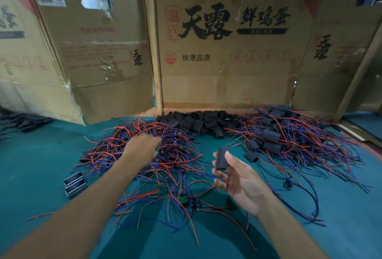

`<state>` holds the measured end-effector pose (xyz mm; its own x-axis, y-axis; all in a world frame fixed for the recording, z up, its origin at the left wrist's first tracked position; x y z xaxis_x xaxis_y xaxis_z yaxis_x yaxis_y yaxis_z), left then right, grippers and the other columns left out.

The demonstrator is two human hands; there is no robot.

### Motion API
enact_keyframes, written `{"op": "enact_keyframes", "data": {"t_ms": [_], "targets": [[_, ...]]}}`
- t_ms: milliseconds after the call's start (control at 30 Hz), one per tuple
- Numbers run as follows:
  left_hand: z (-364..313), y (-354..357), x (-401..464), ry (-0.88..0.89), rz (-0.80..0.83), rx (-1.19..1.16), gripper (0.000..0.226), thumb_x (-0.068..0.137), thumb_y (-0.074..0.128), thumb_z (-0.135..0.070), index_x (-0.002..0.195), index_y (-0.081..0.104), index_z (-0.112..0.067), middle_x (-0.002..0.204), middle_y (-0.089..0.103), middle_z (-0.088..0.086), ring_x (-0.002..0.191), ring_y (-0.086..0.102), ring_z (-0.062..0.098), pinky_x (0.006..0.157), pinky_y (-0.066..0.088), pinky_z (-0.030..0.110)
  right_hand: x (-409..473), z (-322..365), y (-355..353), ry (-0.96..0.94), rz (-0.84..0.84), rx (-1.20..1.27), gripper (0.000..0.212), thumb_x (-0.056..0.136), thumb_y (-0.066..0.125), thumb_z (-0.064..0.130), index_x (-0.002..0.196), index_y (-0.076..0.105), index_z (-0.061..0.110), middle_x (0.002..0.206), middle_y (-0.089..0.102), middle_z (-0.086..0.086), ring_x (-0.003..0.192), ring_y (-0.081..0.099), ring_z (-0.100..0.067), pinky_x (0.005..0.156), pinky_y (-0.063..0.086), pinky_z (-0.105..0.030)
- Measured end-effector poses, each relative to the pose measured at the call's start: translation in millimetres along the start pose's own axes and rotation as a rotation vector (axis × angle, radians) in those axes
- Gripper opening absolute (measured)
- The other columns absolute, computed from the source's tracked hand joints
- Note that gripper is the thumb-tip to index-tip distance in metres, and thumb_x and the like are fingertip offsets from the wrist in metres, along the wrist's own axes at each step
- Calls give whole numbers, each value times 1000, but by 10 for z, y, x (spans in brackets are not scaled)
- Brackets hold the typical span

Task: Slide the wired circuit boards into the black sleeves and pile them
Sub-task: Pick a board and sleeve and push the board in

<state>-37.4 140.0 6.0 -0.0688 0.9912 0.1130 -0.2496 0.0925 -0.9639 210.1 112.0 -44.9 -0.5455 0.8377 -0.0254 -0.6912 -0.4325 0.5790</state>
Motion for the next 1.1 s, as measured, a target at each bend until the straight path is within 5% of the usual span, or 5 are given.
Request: {"op": "enact_keyframes", "data": {"t_ms": [367, 633, 800, 933, 1100], "targets": [[-136, -229, 87, 82, -99, 195, 20, 101, 54, -16, 121, 55, -11, 115, 62, 6, 108, 57, 24, 87, 50, 33, 39, 28, -71, -32, -39, 6, 59, 54, 94, 44, 101, 76, 13, 94, 69, -8, 73, 68, -17, 58, 56, -29], [700, -1118, -640, -278, -623, -1265, 17, 102, 52, -11, 117, 62, -11, 91, 66, 2, 70, 60, 13, 67, 51, 25, 43, 29, -99, -30, -46, 22, 45, 67, 83, 41, 101, 76, 13, 94, 69, -8, 74, 67, -17, 59, 55, -29], [238, -382, -720, -391, -370, -2392, 13, 102, 49, -7, 104, 61, -1, 94, 64, 10, 75, 60, 12, 67, 56, 19, 32, 33, -79, -22, -59, 26, 36, 73, 77, 38, 99, 77, 14, 94, 69, -9, 74, 67, -17, 60, 56, -29], [-159, 45, -753, -509, -243, -2735, 13, 102, 52, -17, 98, 58, -6, 94, 60, 9, 78, 56, 12, 71, 55, 17, 24, 61, -86, -35, -64, 22, 32, 74, 74, 40, 95, 78, 16, 93, 70, -7, 74, 66, -16, 60, 55, -28], [-278, 87, -744, -410, -224, -2649, 23, 92, 58, -18, 110, 64, -4, 87, 62, 0, 77, 56, 7, 76, 55, 15, 23, 176, -206, -152, -182, -139, 37, 68, 78, 38, 97, 74, 13, 89, 70, -7, 73, 66, -16, 56, 53, -27]]}}
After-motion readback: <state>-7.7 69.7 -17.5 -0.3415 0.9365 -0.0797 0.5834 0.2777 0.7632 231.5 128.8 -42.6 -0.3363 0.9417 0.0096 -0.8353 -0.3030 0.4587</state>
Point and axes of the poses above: each hand's wrist, its own x-axis towards the middle knuckle, its own y-axis out of the palm, z = x × y, the point moved 9 cm from there along x, towards the middle knuckle
